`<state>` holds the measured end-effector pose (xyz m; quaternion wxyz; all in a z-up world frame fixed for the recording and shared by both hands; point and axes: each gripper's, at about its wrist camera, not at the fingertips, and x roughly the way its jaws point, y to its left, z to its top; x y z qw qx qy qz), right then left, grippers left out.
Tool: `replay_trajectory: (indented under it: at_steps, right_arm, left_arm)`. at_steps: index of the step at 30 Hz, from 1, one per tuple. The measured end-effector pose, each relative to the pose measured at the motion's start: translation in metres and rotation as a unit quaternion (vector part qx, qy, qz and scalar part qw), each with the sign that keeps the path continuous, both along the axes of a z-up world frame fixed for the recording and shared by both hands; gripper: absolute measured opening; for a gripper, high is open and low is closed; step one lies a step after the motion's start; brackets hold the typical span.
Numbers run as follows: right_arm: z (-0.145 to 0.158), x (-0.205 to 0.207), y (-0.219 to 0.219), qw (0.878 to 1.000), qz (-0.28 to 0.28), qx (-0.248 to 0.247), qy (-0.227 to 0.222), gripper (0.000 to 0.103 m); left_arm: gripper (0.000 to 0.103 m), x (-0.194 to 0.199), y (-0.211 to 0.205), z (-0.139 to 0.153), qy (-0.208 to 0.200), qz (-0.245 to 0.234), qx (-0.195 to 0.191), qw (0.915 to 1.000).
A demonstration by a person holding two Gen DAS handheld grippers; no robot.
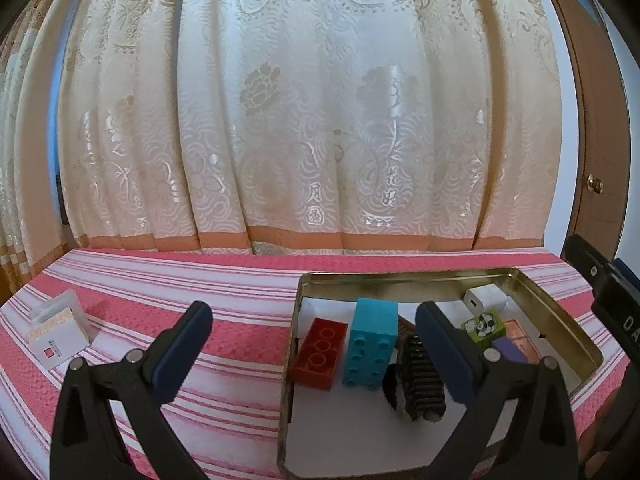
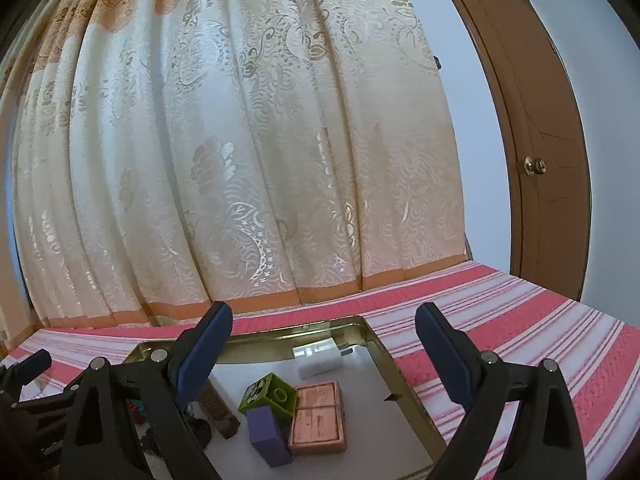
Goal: Organize rigid objects
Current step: 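Move both grippers away from the tray toward the patterned box and clear box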
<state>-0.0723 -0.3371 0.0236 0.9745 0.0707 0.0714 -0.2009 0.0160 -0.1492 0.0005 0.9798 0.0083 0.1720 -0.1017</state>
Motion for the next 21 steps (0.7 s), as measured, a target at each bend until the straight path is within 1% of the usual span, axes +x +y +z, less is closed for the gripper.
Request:
replay_trajectory:
  at_steps: [4, 9, 13, 21]
  right_arm:
    - [0.001, -0.008, 0.01, 1.0, -0.002, -0.009, -0.011, 0.094]
    - [0.001, -0.012, 0.018, 1.0, -0.004, -0.011, -0.011, 0.094]
    - [0.0, -0.015, 0.022, 1.0, -0.006, 0.0, -0.016, 0.094]
    - [0.0, -0.011, 0.044, 1.0, -0.002, -0.013, -0.011, 0.094]
  left_arm:
    - [0.103, -0.006, 0.003, 0.0, -0.003, -0.003, 0.003, 1.0]
    - [0.103, -0.01, 0.01, -0.001, -0.004, -0.004, 0.002, 1.0]
    - [0.103, -0.012, 0.019, -0.001, -0.002, -0.001, 0.001, 1.0]
    - [0.103, -0.012, 0.037, -0.001, -0.006, 0.006, 0.009, 0.9999]
